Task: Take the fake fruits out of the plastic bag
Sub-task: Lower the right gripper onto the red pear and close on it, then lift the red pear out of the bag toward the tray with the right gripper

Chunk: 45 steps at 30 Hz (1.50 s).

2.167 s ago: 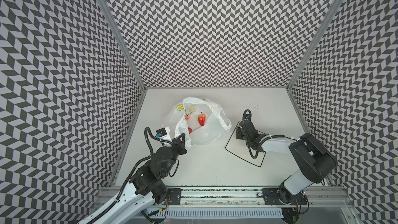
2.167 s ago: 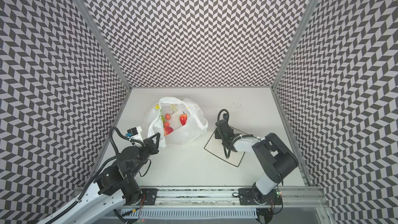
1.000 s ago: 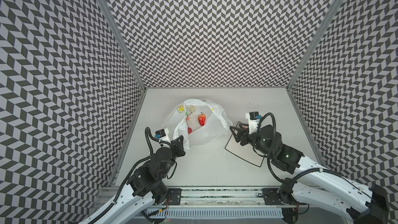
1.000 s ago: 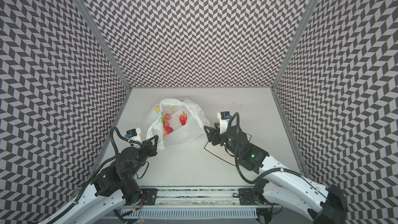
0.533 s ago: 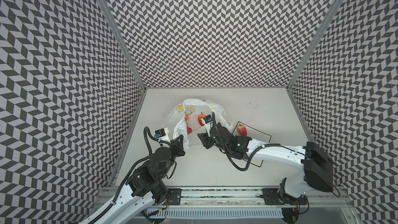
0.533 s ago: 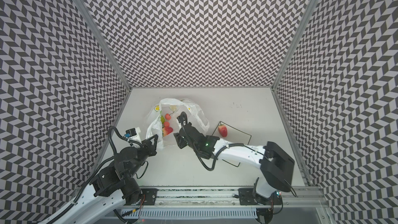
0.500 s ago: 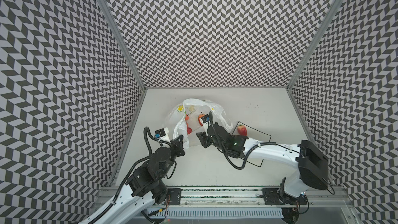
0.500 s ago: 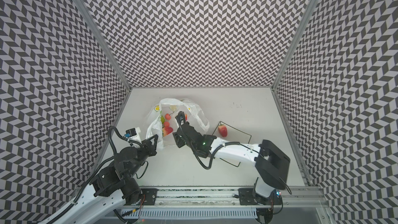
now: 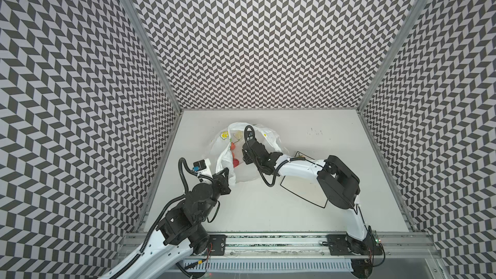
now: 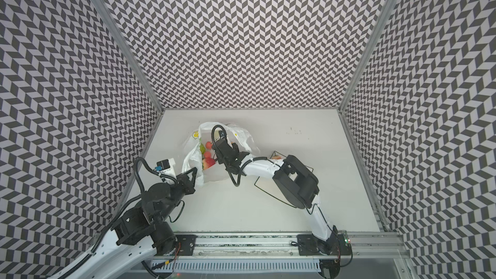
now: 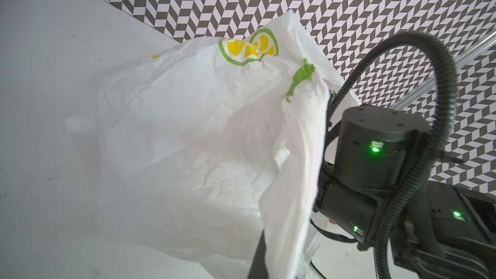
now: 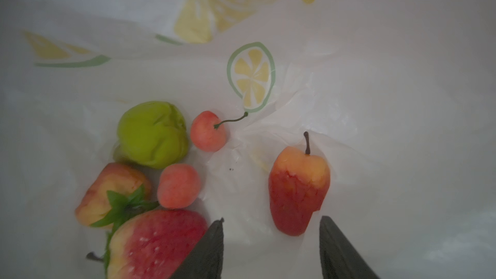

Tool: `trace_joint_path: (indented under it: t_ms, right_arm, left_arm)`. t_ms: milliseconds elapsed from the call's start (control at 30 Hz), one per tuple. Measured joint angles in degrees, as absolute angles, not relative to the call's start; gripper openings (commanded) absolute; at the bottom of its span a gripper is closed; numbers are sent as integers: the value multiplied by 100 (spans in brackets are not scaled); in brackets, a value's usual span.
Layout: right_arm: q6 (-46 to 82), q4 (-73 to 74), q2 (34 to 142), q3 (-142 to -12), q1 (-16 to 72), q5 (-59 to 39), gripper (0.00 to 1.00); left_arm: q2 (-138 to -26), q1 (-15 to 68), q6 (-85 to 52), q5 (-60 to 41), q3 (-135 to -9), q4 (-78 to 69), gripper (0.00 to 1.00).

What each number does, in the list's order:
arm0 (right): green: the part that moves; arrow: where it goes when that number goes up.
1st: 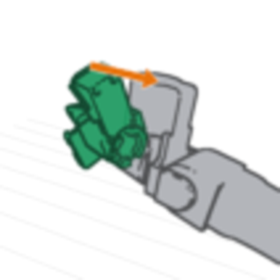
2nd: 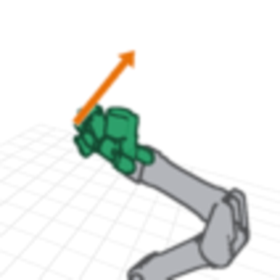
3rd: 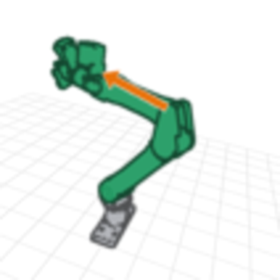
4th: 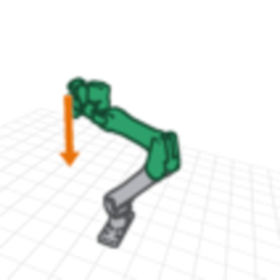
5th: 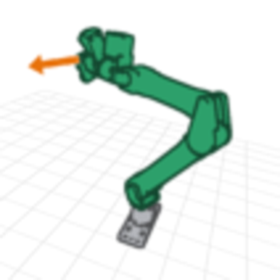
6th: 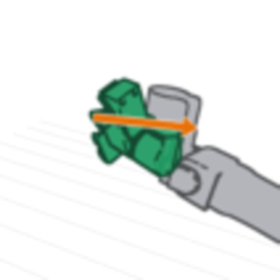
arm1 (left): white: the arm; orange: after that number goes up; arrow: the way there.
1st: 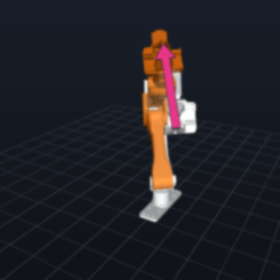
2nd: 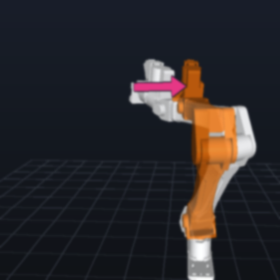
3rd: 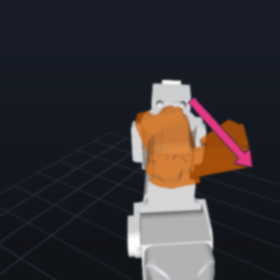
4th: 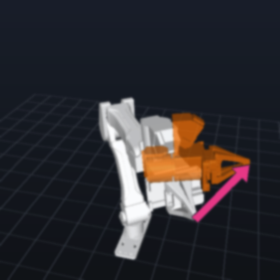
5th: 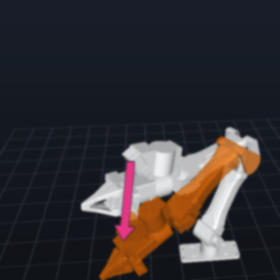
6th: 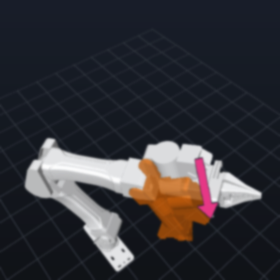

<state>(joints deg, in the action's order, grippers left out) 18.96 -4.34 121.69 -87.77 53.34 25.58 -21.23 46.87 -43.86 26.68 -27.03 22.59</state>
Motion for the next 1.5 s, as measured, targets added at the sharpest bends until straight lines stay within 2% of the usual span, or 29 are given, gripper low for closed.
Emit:
trace_joint_path:
  t_ms: [533, 800, 1267, 1500]
  right_arm:
    - [2309, -1002, 13220, -10097, 5081, 2615, 68]
    - [2366, -1299, 13625, -10479, 5065, 2615, 70]
    - [2373, -1402, 13976, -10774, 5043, 2602, 52]
    - [2355, -1140, 13115, -9813, 5094, 2014, 51]
  left_arm:
    - [-2119, 4687, -4331, 2611, -2724, 2237, 0]
    - [-2121, 4687, -4329, 2609, -2724, 2235, 0]
    - [-2156, 4687, -4311, 2606, -2810, 2145, 0]
    - [-2283, 4687, -4311, 2600, -2810, 2014, 0]
